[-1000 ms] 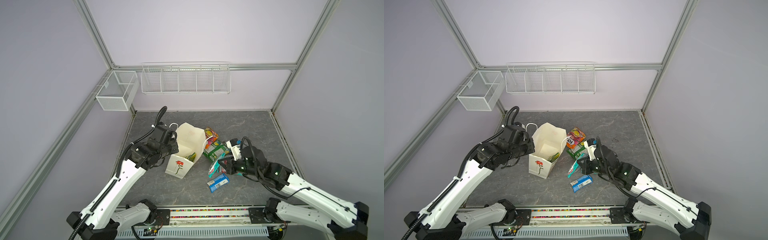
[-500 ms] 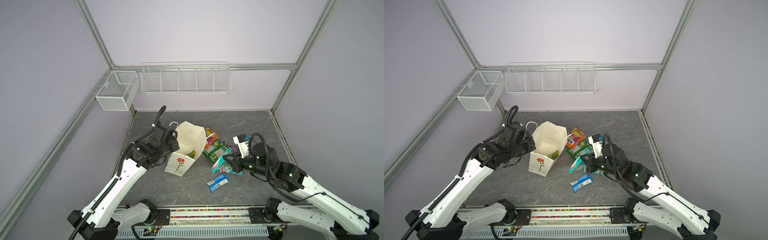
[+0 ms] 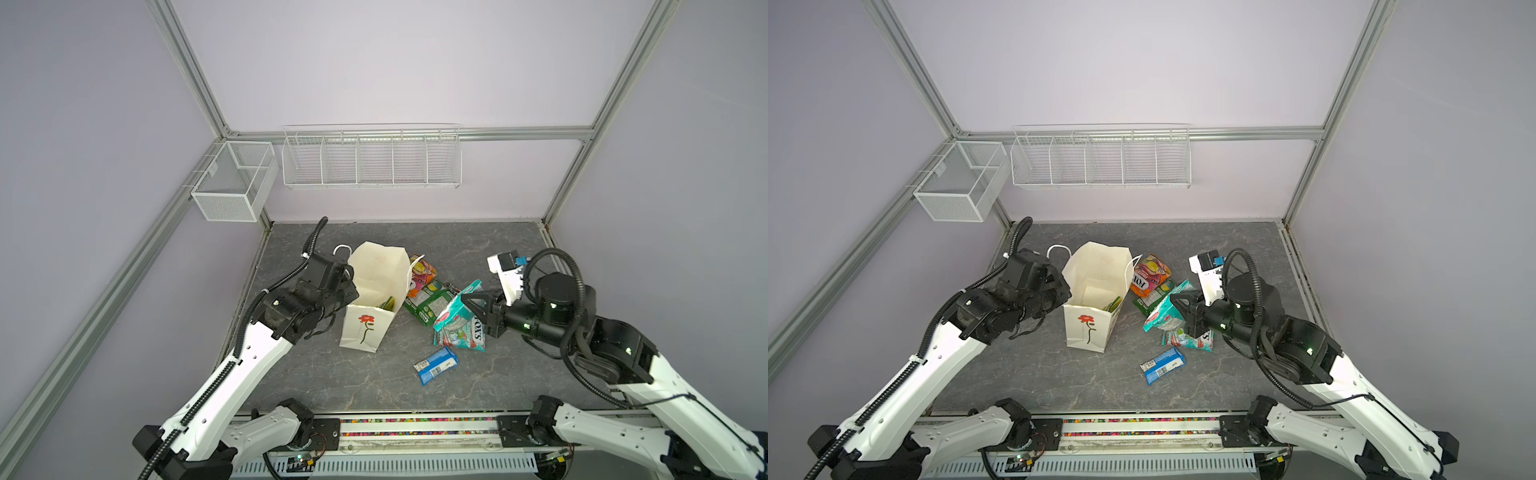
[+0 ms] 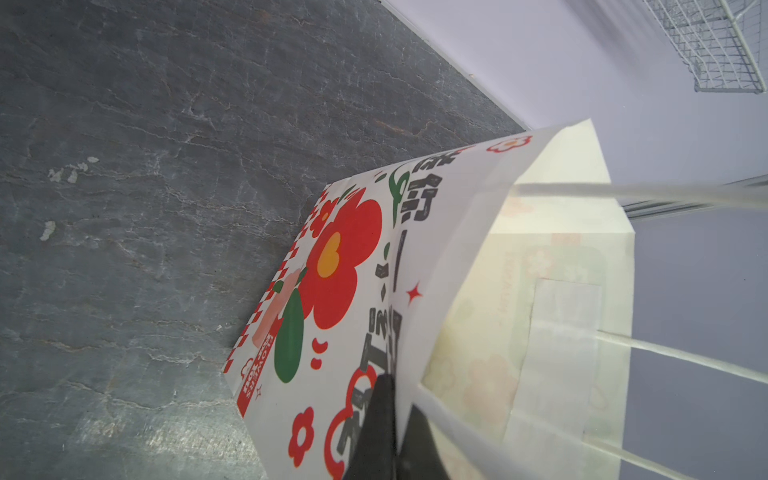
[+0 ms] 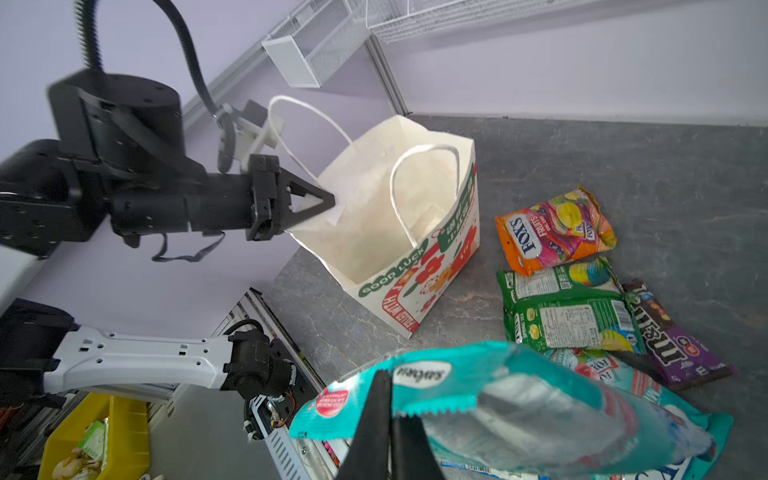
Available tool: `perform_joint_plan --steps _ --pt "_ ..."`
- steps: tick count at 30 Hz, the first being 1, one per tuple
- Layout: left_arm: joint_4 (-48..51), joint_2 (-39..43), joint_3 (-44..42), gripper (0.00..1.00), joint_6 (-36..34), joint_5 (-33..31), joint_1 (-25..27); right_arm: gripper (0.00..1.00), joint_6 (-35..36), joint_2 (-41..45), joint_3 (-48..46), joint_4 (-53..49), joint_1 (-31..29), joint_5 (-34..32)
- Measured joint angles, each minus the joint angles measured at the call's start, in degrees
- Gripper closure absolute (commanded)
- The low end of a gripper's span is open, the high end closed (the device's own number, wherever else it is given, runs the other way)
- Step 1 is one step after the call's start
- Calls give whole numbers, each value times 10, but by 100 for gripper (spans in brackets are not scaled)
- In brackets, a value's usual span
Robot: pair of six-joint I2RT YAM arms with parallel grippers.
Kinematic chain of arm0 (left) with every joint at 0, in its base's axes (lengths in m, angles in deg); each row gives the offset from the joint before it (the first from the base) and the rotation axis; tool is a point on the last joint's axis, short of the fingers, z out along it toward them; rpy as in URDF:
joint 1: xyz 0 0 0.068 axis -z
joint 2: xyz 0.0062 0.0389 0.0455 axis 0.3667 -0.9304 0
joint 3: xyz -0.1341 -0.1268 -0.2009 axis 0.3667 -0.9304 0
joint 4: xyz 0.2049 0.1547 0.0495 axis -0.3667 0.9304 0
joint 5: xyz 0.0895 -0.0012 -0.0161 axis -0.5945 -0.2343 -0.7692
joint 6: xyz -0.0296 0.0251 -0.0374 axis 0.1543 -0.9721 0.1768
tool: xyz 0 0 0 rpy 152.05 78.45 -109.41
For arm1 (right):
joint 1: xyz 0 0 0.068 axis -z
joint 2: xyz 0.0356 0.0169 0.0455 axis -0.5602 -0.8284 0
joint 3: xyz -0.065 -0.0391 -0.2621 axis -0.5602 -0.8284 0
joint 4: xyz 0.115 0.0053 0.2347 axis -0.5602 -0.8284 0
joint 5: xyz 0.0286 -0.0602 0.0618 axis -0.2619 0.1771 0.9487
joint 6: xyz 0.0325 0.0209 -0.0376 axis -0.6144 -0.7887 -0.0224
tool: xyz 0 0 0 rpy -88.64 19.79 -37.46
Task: Place the snacks into the paper bag
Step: 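Lift the teal bag with the right gripper up over the paper bag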
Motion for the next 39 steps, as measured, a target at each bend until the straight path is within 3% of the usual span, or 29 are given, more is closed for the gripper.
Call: perform_joint_plan --steps 10,30,39 --pt "-2 4 -7 100 44 -2 0 94 32 -35 70 -10 4 43" --pt "-10 19 -23 100 56 -4 0 94 47 -155 188 30 3 277" --pt "-14 19 -26 100 40 -2 0 94 44 -219 249 42 1 334"
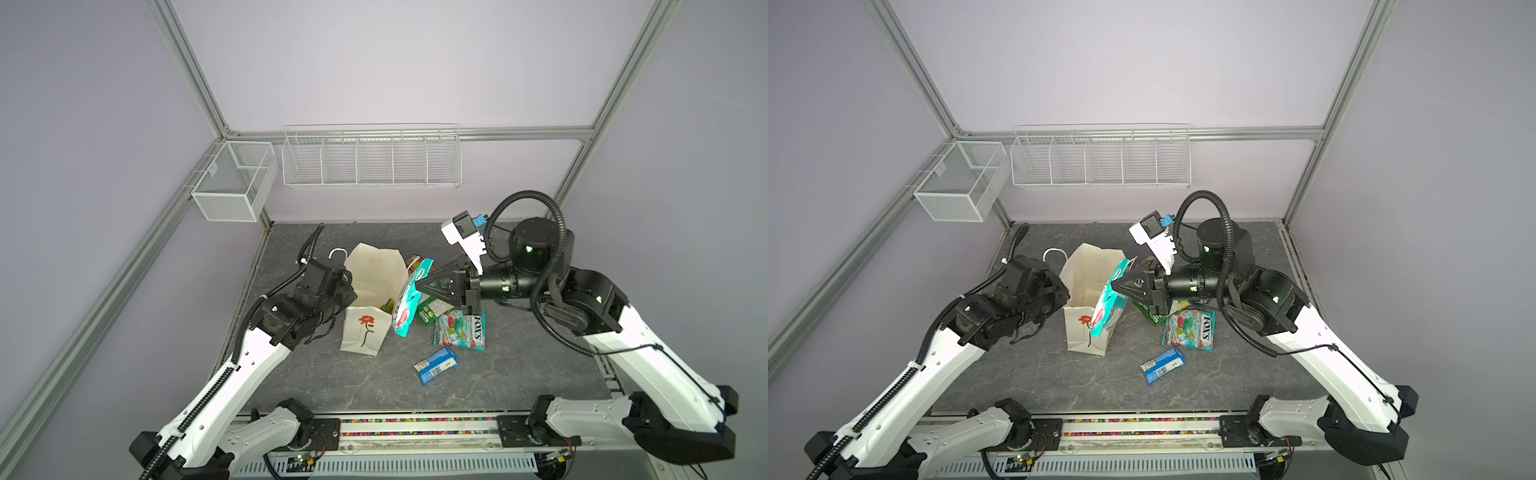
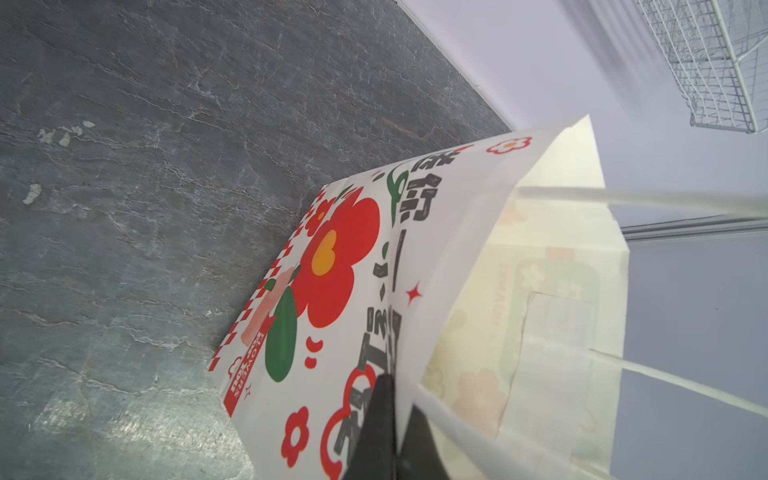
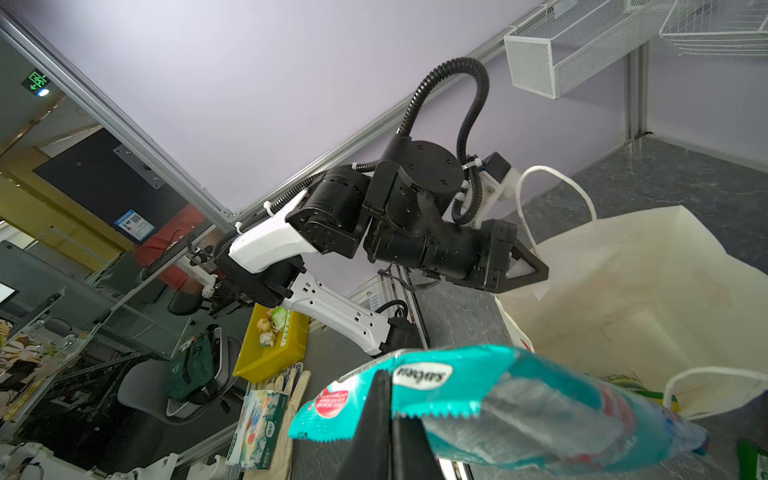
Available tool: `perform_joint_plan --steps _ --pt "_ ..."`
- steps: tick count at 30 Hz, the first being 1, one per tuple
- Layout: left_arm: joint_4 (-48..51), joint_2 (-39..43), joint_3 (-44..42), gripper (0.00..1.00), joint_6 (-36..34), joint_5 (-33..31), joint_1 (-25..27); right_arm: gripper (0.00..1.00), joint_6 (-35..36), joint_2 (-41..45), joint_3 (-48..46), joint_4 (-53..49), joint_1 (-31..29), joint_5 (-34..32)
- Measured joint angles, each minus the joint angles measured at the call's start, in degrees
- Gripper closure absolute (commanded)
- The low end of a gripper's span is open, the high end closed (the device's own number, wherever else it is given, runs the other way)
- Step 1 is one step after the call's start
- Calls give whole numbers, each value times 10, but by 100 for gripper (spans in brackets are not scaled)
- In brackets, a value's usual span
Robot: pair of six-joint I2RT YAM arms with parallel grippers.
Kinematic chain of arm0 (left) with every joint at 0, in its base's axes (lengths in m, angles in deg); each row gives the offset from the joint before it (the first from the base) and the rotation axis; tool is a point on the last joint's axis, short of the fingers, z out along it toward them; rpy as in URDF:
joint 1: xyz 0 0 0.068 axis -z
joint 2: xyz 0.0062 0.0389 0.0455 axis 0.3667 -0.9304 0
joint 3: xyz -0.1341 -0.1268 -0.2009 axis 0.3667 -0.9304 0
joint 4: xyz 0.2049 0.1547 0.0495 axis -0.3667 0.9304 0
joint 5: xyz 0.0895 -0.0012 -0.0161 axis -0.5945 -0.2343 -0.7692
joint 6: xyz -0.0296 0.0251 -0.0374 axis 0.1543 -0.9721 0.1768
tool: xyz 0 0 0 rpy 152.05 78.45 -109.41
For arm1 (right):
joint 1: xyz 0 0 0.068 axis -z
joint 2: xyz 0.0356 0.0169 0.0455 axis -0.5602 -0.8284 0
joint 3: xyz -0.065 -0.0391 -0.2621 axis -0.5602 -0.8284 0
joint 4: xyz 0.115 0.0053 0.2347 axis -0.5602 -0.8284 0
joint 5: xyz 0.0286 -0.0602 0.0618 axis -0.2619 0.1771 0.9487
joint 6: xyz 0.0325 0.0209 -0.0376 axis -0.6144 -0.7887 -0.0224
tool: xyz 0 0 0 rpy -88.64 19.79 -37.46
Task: Place the snacks into the paper bag
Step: 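Lift the teal bag with the right gripper up over the paper bag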
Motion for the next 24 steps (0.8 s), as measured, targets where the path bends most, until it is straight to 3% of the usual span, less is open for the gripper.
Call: perform_joint_plan --steps 16,24 --pt "1 0 0 100 -36 7 0 94 1 -126 118 1 -1 40" --pt "1 0 0 100 -43 9 0 94 -2 -164 158 2 28 78"
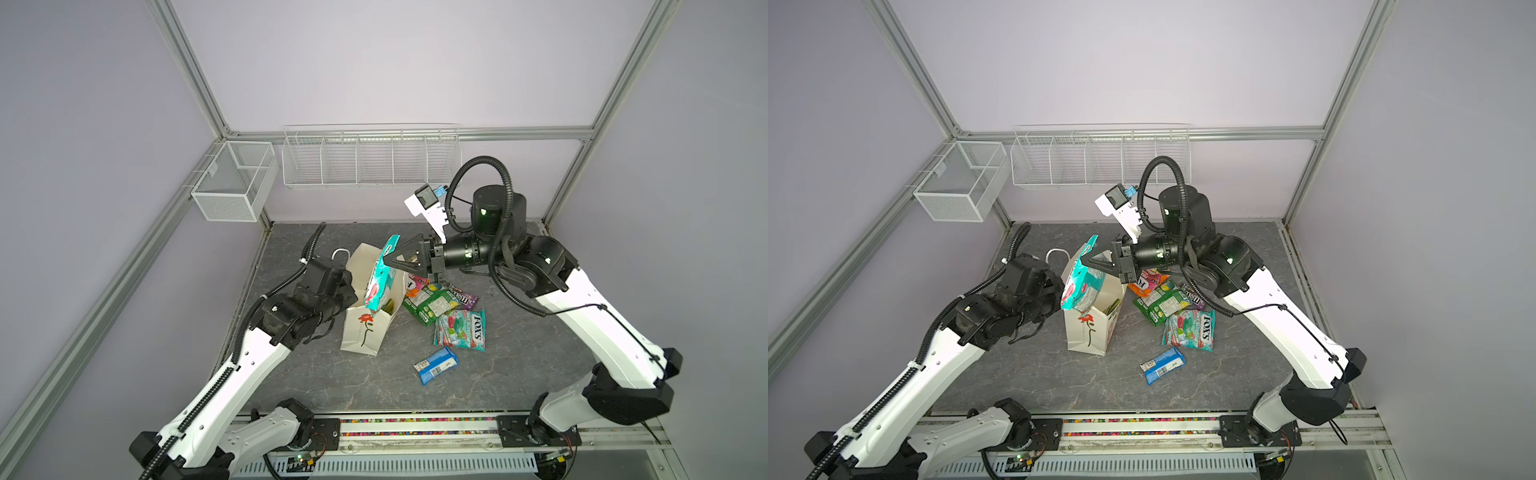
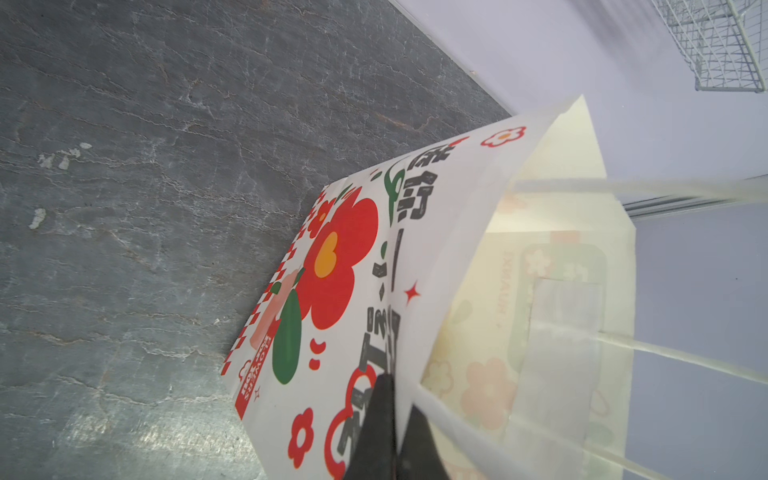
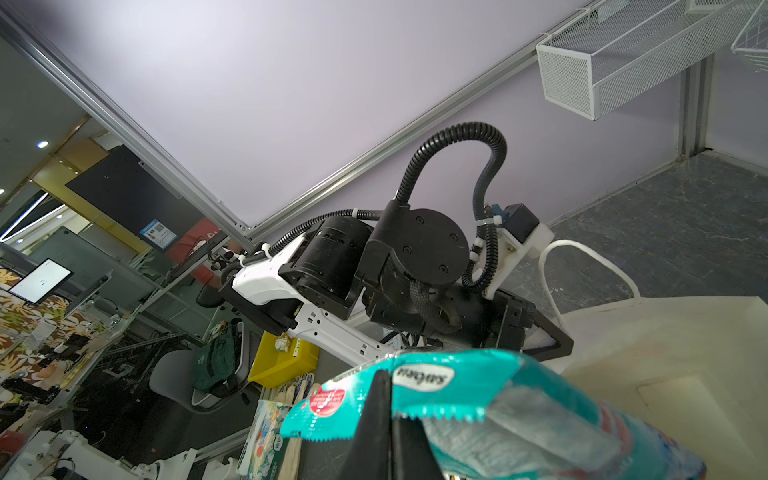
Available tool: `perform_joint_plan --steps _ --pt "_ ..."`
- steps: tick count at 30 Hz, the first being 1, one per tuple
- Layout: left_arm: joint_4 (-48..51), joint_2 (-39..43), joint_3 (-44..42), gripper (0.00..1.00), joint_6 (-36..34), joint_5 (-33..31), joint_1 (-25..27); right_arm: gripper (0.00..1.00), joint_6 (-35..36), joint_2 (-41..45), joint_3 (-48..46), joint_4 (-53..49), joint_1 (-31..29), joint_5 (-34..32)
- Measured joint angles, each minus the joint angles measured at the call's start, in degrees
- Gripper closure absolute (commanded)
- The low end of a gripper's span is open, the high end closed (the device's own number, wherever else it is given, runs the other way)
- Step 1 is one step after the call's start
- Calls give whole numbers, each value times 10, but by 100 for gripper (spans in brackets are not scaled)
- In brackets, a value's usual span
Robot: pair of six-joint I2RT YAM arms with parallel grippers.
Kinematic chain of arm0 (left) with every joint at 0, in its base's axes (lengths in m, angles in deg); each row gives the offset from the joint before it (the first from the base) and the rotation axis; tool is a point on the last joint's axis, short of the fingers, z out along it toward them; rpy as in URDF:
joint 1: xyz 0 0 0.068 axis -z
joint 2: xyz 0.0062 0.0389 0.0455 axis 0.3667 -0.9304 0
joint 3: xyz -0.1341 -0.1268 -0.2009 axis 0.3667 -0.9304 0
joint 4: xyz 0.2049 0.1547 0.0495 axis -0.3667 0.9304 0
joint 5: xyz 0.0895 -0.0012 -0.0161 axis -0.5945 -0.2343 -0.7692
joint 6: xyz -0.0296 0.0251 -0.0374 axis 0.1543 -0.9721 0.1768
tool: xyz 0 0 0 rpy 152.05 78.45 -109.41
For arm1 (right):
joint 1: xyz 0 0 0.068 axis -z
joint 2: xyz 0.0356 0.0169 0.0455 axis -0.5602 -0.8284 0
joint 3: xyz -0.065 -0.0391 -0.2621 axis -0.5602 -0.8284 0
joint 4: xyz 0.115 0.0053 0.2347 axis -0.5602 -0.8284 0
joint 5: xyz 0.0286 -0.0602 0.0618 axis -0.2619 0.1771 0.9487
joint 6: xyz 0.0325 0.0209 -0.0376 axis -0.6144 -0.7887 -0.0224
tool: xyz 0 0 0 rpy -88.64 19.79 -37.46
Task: Place the snacks into the paper bag
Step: 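Lift the teal bag with the right gripper up over the paper bag, then lower the teal bag into the paper bag and open the right gripper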
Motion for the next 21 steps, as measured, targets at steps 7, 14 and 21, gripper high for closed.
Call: perform_joint_plan --steps 7,14,21 --pt "0 0 0 100 -4 2 0 94 -7 -38 3 0 24 29" --pt "0 0 0 98 -11 2 0 94 -13 -53 3 2 40 44" --pt "0 0 0 92 -21 2 0 94 -26 -63 4 25 59 65"
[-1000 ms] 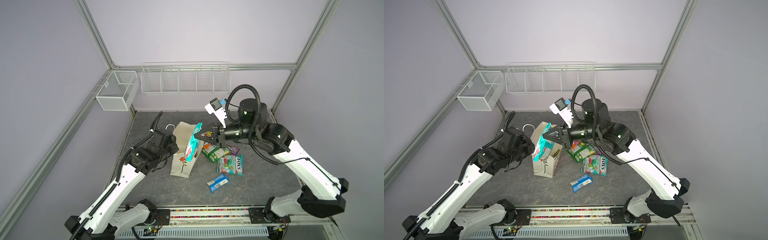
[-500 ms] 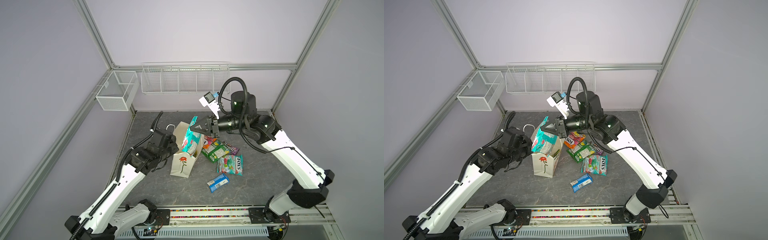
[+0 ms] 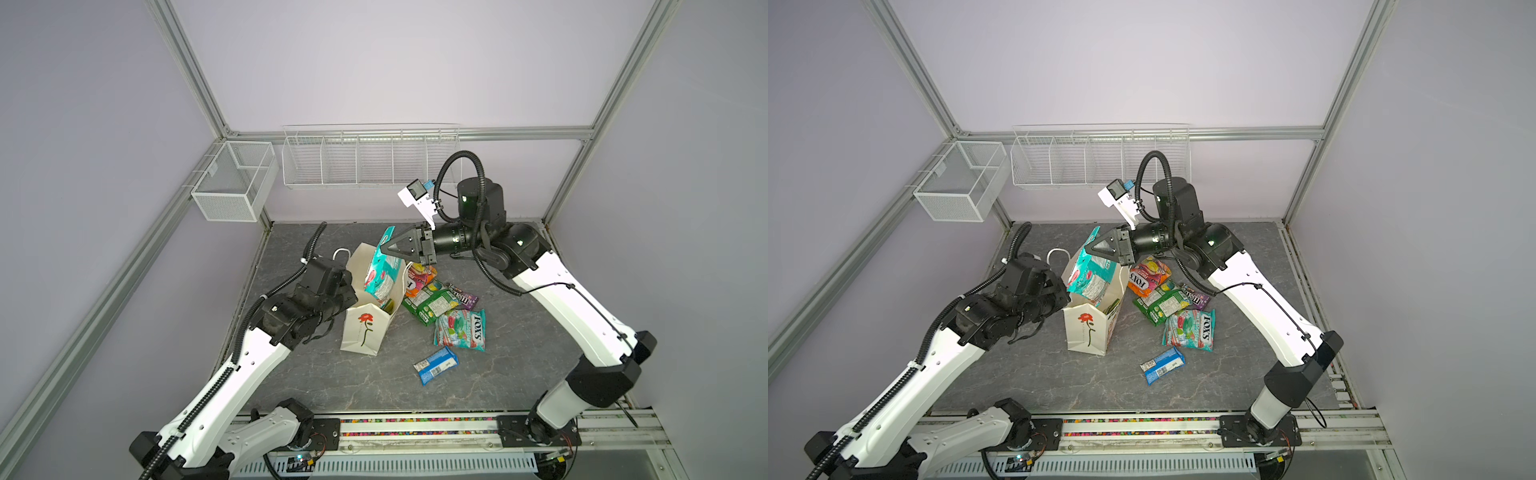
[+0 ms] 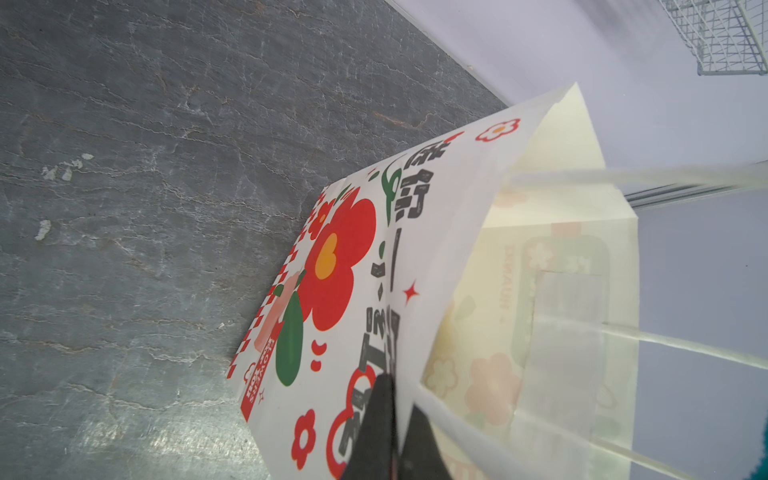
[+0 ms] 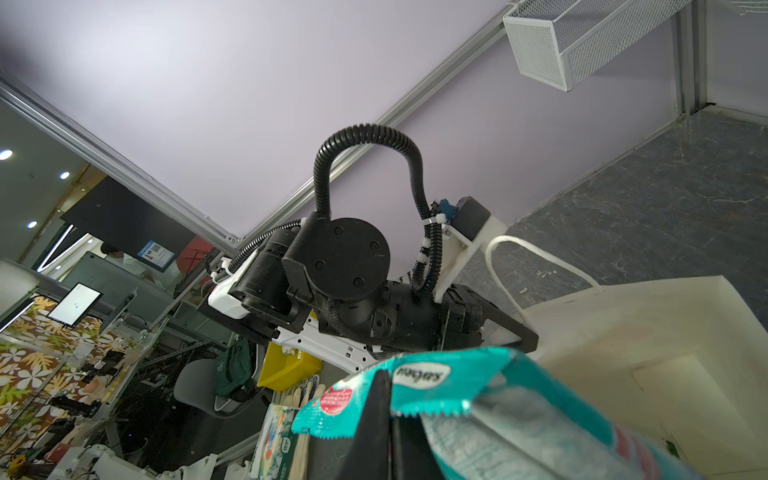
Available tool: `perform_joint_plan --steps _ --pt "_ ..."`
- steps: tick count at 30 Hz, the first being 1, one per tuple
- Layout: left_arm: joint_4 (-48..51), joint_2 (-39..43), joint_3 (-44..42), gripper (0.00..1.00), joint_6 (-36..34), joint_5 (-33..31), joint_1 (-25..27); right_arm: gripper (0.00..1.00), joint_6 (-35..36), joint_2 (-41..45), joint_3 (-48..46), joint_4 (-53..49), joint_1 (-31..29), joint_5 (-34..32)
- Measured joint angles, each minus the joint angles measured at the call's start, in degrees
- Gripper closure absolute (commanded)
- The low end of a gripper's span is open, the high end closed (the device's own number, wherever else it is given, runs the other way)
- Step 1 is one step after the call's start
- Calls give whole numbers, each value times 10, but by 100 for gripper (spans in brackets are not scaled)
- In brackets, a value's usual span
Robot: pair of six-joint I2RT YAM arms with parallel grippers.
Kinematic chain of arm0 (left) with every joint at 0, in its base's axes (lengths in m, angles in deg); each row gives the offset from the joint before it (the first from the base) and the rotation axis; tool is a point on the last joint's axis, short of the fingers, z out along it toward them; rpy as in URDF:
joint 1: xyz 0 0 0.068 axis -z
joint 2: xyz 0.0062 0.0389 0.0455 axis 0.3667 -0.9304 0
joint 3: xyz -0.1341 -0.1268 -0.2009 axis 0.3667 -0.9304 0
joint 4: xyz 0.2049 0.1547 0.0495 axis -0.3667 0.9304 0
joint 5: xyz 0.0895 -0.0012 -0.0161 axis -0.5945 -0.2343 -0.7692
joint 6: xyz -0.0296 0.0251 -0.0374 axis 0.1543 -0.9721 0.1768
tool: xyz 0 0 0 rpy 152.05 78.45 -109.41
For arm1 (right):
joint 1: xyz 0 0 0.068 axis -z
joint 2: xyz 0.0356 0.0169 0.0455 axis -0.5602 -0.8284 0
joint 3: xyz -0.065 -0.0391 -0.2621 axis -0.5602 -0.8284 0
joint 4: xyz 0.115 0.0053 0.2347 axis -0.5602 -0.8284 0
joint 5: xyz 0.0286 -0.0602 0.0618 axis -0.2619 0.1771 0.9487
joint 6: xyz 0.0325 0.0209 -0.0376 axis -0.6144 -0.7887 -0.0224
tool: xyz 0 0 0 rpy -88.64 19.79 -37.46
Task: Place the snacks into the paper bag
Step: 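Lower the teal bag into the paper bag and open the right gripper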
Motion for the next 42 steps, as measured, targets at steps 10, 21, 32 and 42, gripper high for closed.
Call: perform_joint_plan --steps 10,21,32,42 --pt "2 0 0 88 -4 2 0 94 -24 -36 0 28 11 22" --pt "14 7 0 89 -9 2 0 94 -35 -55 7 41 12 32" --pt "22 17 0 92 -14 3 0 94 -42 -76 8 48 12 36" --pt "23 21 0 92 -14 7 0 93 -50 -83 8 54 12 45"
